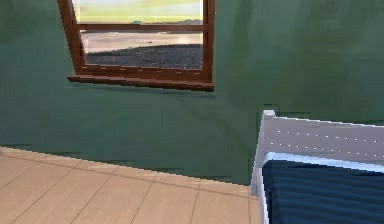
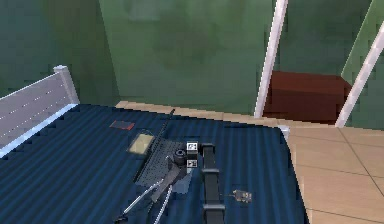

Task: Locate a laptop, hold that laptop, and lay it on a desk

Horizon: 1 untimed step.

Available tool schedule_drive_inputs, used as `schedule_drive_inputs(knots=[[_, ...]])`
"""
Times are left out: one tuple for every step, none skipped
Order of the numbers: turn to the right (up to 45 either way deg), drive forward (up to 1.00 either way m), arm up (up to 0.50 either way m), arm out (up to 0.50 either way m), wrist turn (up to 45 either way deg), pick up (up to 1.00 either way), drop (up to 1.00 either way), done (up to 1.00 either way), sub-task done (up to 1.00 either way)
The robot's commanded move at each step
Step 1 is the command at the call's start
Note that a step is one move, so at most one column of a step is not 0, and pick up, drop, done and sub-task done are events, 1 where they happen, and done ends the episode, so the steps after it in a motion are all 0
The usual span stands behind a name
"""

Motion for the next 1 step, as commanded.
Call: schedule_drive_inputs(knots=[[0.0, 0.00, 0.00, 0.00, 45.0, 0.00, 0.00, 0.00, 0.00]])
